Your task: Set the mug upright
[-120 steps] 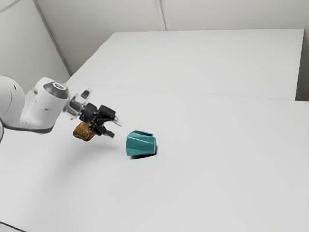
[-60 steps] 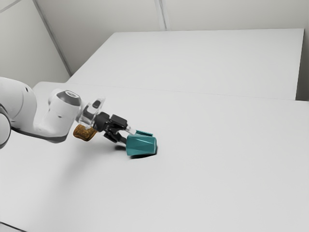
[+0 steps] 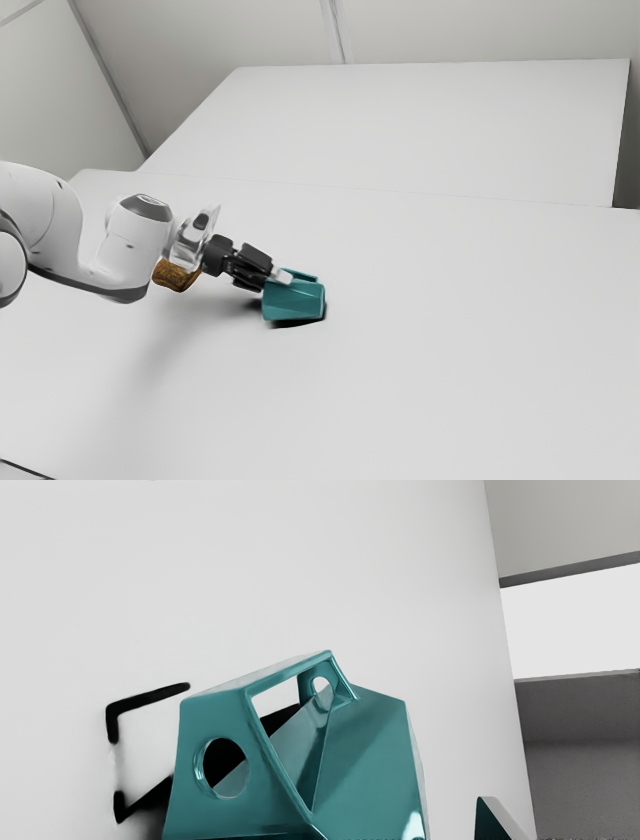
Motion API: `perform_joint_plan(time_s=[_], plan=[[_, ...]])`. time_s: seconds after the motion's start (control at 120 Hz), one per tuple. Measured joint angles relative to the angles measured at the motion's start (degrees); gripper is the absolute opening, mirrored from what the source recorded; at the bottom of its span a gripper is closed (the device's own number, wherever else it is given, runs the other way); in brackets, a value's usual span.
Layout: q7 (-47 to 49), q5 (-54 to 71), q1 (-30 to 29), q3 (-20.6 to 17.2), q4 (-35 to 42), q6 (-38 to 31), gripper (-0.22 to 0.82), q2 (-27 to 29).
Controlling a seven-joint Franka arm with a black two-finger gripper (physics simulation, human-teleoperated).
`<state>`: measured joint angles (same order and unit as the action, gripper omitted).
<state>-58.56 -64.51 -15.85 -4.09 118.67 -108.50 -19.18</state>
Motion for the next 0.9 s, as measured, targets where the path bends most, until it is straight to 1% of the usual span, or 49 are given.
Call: perform_joint_plan(time_s=[0.117,0.208,0.4,0.467,0.558,0.667,0.783,0.833,0.9], plan=[[-1.8,-0.3,0.0,-0.1,0.0,0.3,0.02,0.1],[-3.3,-0.4,0.0,-0.5,0.0,0.5,-0.06,0.4],[-5.9,-0.1,0.0,-0.7,-0.1,0.5,-0.13,1.1],[-6.6,0.3,0.1,-1.0,-0.1,0.3,-0.14,2.6],[-7.0,3.1,0.8,-1.4,-0.1,-0.9,-0.16,6.1],[-5.4,12.7,0.9,-3.8,-0.2,-4.2,-0.16,10.4],[0.1,31.2,0.9,-8.3,-0.1,-8.2,-0.17,14.8],[3.3,39.2,1.2,-9.9,-0.1,-9.3,-0.17,15.8],[7.5,47.9,2.0,-11.1,0.0,-10.5,-0.17,16.1]])
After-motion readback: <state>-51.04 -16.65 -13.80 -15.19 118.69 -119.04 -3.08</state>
